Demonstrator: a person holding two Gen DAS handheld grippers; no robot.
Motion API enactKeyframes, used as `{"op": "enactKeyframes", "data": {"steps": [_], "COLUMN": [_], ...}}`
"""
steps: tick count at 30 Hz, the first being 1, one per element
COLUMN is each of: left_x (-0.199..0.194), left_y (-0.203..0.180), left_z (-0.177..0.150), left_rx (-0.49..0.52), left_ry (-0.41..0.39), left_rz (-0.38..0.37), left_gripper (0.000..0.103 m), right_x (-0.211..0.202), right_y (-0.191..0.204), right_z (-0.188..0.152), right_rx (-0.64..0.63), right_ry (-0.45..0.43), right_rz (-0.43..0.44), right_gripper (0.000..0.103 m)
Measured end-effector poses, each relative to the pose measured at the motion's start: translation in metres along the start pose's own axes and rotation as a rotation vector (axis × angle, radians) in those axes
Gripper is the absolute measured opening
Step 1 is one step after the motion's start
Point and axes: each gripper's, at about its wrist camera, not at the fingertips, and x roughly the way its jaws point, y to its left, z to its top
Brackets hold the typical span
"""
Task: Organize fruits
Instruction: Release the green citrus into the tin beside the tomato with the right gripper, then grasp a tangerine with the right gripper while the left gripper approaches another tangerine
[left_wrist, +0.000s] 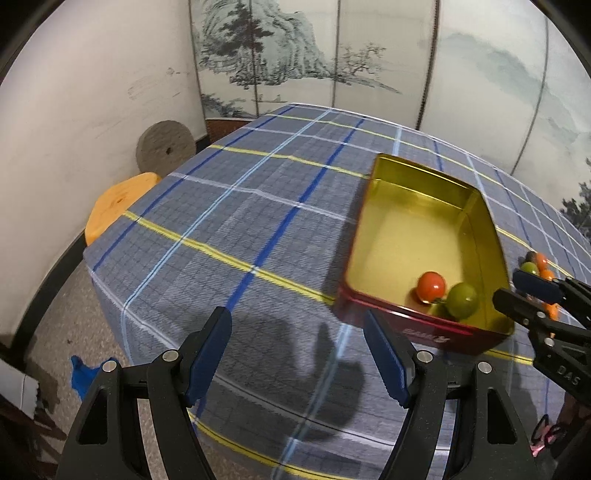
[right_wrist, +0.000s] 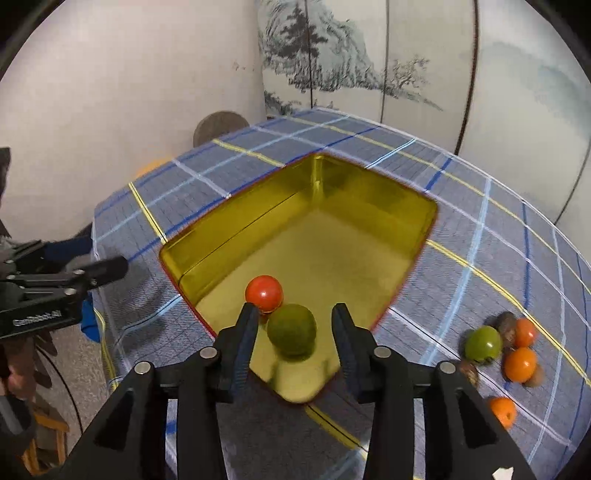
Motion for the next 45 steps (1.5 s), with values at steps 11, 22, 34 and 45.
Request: {"op": "enactKeyframes", "data": {"steps": [11, 22, 34, 45], "left_x": [-0.006, -0.01, -0.01, -0.011], "left_y": [-0.041, -0.074, -0.094, -0.109], "left_z": [-0.003, -0.007, -0.01, -0.011], "left_rx": [0.08, 0.153, 0.195, 0.227], "left_ry": [-0.002, 0.007, 0.024, 0.025], "left_rz": [-0.059, -0.097, -0.118, -0.135], "left_gripper": [0.074, 0.074, 0.074, 0.074], "right_x": [-0.053, -0.064, -0.039, -0.02], "right_y": [-0.067, -0.144, -0.16, -0.154], "right_z": [-0.057, -0.106, -0.111, -0.092], "right_rx": [0.125, 0.255, 0.263, 0.198], "right_ry": [-0.005, 0.04, 0.049, 0.038], "right_rz": [-0.13, -0.247, -0.198, -0.198], "right_gripper": [0.042, 0.042, 0.042, 0.042]}}
